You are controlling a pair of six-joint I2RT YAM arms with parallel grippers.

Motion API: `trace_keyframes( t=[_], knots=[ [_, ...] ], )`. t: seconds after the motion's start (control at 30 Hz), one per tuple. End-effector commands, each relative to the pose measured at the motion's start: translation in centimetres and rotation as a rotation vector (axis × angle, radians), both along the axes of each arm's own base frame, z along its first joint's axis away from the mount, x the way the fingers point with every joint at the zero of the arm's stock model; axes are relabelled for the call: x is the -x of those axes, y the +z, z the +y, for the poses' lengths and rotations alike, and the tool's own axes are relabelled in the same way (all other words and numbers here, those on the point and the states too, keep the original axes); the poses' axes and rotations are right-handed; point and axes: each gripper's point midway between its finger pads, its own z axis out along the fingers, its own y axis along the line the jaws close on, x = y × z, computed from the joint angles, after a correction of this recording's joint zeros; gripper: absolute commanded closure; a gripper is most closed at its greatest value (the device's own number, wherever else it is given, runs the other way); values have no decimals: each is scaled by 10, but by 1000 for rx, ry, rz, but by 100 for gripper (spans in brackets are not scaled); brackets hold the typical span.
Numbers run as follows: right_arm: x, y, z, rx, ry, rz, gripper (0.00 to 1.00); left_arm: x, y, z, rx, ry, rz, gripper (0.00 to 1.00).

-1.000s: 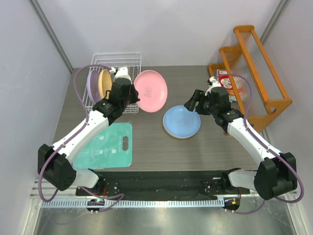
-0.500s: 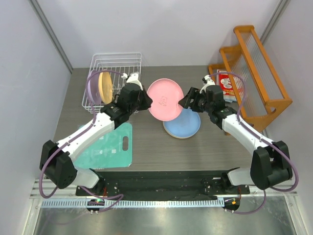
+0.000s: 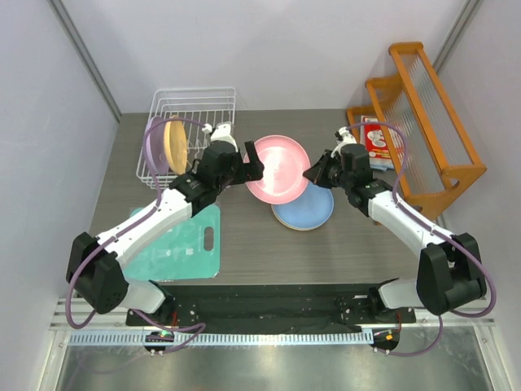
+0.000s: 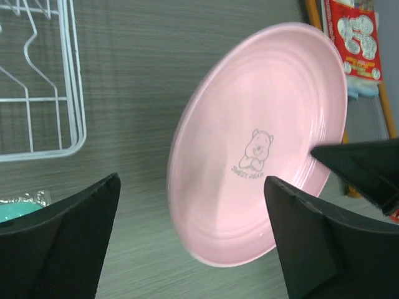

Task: Unload the plates from the dish rack

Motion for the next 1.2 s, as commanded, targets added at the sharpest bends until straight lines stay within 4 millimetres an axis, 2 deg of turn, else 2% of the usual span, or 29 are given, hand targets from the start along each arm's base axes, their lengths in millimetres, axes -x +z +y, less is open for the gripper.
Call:
trace_keyframes(
  t=[0.0,0.03,0.13,0.17,0.23,0.27,0.37,0.6,0.73,0.8,0.9,0.93,0.97,1.03,1.07,1.17],
  knots=[
    [7,1,-31,92,-110,6,99,-7,31,25,-55,101,-118,0],
    [7,-3,-41,118,-141,16,99,-12,36,43,-118,169,-151,1],
    [17,-19,-61,180,-185,84,99,-16,42,73,-238,266,-200,0],
    [23,-26,-65,203,-190,119,99,-17,47,92,-324,334,-228,0],
    [28,-34,-69,224,-190,151,99,-20,53,108,-392,389,-262,1],
    [29,-38,-79,254,-228,164,99,-22,57,122,-462,436,-284,1],
    [33,-50,-86,263,-238,208,99,-28,59,144,-546,495,-292,1],
    [37,-68,-81,251,-202,272,97,-49,38,181,-569,553,-225,0],
    [41,-77,-74,247,-152,313,85,-62,26,200,-574,583,-182,1],
    [40,-77,-72,247,-136,318,83,-66,20,212,-572,601,-162,1],
    [39,-77,-70,253,-117,318,70,-75,11,218,-575,607,-143,0],
    [39,-76,-71,261,-116,313,61,-79,8,217,-576,598,-137,1],
    [36,-70,-71,260,-118,297,57,-82,6,219,-576,601,-131,0],
    [36,-67,-80,304,-144,292,45,-86,5,220,-577,603,-131,1],
    [33,-58,-85,320,-165,268,43,-89,1,221,-583,608,-125,1],
    [32,-46,-107,409,-240,248,38,-97,-2,225,-588,615,-125,0]
  ],
)
